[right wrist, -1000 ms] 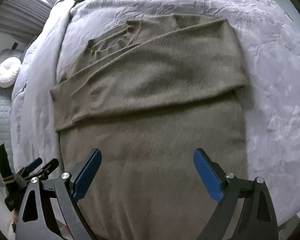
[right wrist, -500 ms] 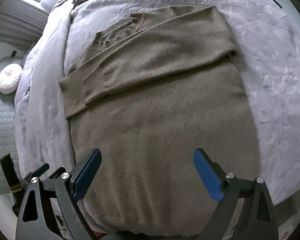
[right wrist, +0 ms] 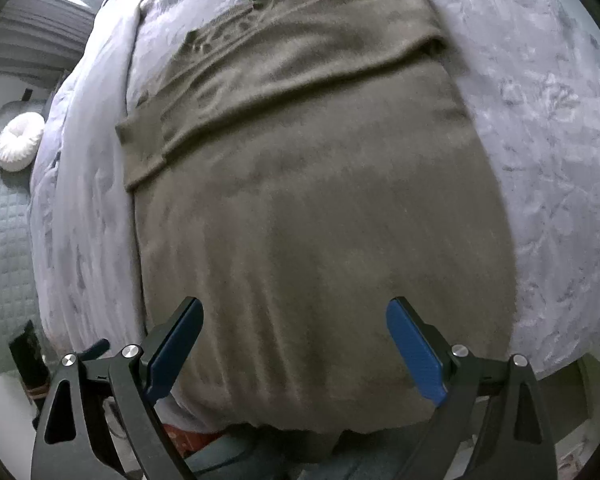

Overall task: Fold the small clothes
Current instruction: 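Grasp the sweater hem with both tools side by side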

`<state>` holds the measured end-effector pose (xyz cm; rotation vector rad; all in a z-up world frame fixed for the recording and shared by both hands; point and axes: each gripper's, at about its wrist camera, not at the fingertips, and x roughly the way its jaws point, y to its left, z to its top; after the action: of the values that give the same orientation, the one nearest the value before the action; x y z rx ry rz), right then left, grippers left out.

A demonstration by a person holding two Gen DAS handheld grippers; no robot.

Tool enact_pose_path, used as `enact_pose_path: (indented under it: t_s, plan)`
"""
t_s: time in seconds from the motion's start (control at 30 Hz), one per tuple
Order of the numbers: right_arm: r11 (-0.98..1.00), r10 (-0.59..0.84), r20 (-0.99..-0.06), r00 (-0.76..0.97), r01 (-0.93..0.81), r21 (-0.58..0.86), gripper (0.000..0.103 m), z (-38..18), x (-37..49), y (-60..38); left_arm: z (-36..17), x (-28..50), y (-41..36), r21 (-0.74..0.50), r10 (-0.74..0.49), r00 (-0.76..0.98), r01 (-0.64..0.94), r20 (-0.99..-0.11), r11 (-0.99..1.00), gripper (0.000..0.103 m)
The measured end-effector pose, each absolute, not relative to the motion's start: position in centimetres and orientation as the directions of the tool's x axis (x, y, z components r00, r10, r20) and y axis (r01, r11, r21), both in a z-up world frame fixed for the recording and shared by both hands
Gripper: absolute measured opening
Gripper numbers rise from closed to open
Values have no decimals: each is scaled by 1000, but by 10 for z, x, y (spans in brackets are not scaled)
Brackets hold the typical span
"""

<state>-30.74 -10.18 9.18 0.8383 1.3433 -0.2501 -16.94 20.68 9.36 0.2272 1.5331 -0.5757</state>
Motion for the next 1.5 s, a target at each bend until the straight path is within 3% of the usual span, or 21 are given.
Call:
enact_pose_path:
  t_s: [0.37,0.5,0.73,0.8,0.87,0.93,0.97,1.0,1.03,1.07,1.5]
  plan:
    - [656,334,-927,173,664,360,95,52,-406,-135,52,-249,185,-357,-264,-266,416,-927,836,103]
    - [629,355,-926,131,699,340,95,23,-434,-148,35,-263,180,-351,-252,-280,395,-926,849,103]
    - [525,532,-826,186,692,494,95,-17,-440,-135,33,-268,175,-343,-274,-231,348,-933,873,102]
    - [512,560,-798,221,665,544,95,-14,-436,-128,40,-268,178,-363,-303,-218,333,-928,871,89]
    - [512,581,-775,248,629,585,92,-8,-430,-123,44,-269,178,-389,-327,-230,324,-917,863,65]
    - [518,588,-769,252,613,597,75,-4,-427,-121,45,-268,180,-388,-327,-230,322,-917,863,55]
    - [521,584,-774,246,617,590,53,-3,-426,-121,48,-269,177,-386,-324,-228,325,-918,863,39]
    - [523,579,-781,235,628,577,25,-4,-425,-121,46,-270,175,-383,-321,-230,326,-919,864,32]
    - [515,578,-783,229,642,568,15,-6,-426,-123,46,-269,177,-385,-320,-237,318,-917,866,20]
    - [502,583,-778,235,649,572,16,-6,-426,-125,44,-266,181,-391,-326,-241,314,-914,865,9]
    - [311,612,-616,495,565,764,15,46,-405,-149,90,-214,203,-552,-502,-235,270,-832,789,8]
